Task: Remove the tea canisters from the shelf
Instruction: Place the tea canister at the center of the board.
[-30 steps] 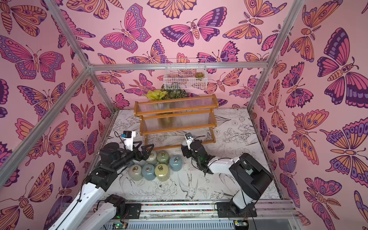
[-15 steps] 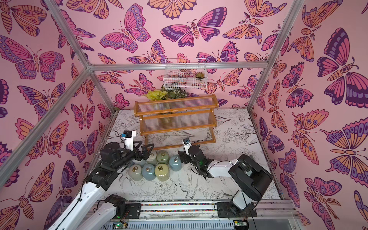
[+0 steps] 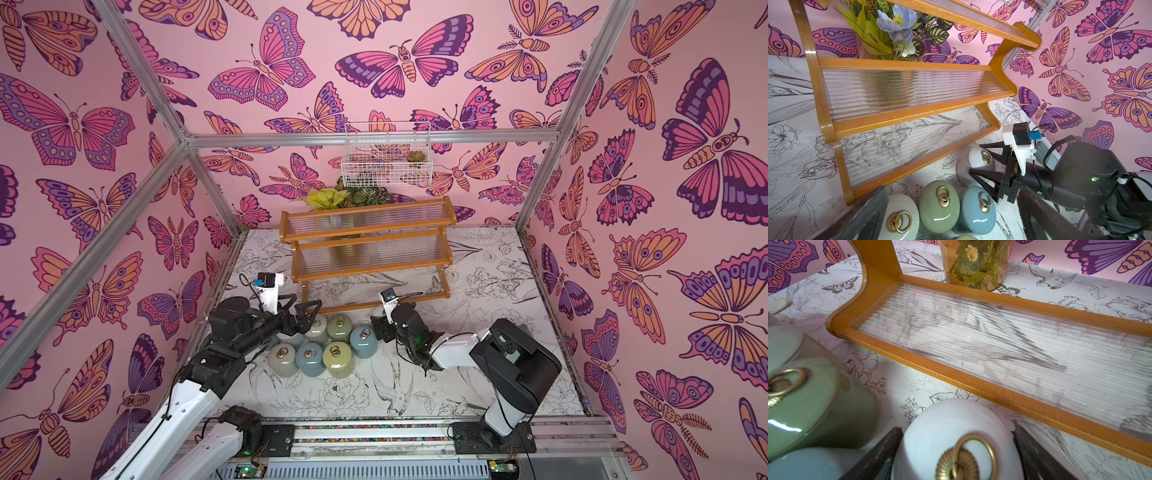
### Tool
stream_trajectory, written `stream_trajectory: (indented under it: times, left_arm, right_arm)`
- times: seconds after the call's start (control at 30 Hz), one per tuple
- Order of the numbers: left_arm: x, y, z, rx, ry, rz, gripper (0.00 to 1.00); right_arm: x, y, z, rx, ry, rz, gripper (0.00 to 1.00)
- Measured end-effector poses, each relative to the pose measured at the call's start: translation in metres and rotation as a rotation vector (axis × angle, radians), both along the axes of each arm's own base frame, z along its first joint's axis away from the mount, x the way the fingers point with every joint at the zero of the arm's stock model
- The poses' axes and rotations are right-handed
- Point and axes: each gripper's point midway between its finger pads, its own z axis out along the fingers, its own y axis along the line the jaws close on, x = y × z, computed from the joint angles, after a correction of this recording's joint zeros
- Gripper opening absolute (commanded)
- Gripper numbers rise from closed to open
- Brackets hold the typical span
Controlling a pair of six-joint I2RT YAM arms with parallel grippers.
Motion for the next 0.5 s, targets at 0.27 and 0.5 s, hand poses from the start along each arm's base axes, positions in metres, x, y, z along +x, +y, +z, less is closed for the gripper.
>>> stream_trajectory:
  times: [0.27,0.5]
  left_arm:
    - [0.000,0.000,0.000,0.000,0.000,0.000,1.00]
    - [0.003,0.007,0.003,0.018,0.007,0.045,1.00]
  right_arm:
    - [0.001,-0.001,0.006,-0.003,-0.012,-0.003,0.99]
    - [0.005,-0.017,0.065,0.044,-0.129,-0.070,0.99]
